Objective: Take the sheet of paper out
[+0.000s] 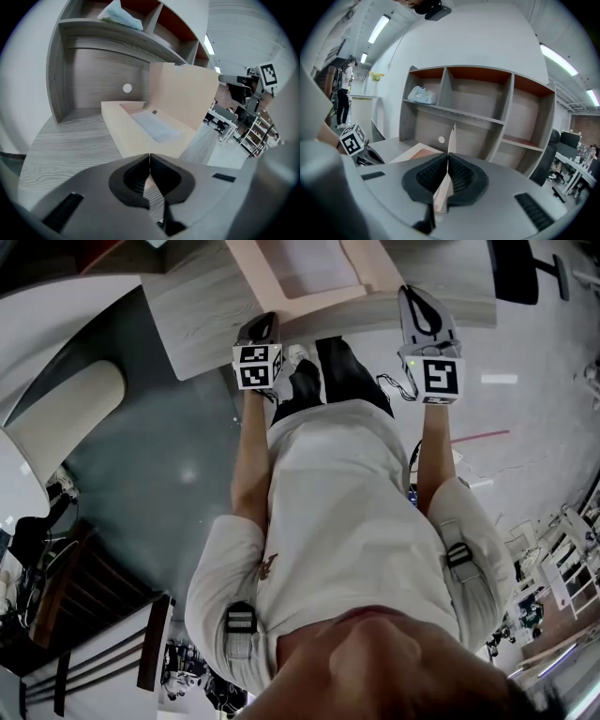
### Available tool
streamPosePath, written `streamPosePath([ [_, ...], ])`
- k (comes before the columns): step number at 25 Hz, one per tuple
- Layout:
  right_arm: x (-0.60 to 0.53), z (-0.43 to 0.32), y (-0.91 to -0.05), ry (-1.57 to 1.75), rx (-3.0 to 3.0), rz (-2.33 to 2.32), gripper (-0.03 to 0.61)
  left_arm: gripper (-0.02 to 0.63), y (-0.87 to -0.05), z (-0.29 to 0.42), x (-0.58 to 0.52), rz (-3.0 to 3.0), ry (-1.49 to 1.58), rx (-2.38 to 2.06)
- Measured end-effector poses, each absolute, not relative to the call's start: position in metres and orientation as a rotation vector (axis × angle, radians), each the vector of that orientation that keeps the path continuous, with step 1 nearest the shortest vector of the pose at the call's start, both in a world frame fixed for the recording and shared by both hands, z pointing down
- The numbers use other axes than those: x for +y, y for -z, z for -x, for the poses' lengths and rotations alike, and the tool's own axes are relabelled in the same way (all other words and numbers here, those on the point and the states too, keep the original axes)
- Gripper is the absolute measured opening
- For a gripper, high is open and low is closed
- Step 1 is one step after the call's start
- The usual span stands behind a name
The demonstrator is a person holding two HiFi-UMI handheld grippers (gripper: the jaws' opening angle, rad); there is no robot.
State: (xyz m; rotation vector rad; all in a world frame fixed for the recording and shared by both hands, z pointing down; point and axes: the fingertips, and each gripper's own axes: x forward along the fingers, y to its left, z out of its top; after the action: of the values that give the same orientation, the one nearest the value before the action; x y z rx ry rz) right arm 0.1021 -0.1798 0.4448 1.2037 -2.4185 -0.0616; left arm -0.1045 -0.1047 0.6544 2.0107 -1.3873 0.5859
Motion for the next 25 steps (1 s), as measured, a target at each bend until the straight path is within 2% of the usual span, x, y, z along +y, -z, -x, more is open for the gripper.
streamPosePath([
  [14, -0.209, -0.171, -0.459, -0.133, -2.234, -1.538, 0.023, 0.023, -0.657, 0.102, -0.105, -2.019, -0.594, -1.367],
  [22, -0.201, -0.139, -0.448, 0.021, -2.240, -1.418, 0.040, 0.023, -0.644, 0.103, -0.108, -2.043, -0.551, -1.375],
  [25, -0.196, -0.129, -0.443, 0.042, -2.256, -1.375, 0.072, 0.023, -0.636, 0.100, -0.111, -2.063, -0.532, -1.378],
])
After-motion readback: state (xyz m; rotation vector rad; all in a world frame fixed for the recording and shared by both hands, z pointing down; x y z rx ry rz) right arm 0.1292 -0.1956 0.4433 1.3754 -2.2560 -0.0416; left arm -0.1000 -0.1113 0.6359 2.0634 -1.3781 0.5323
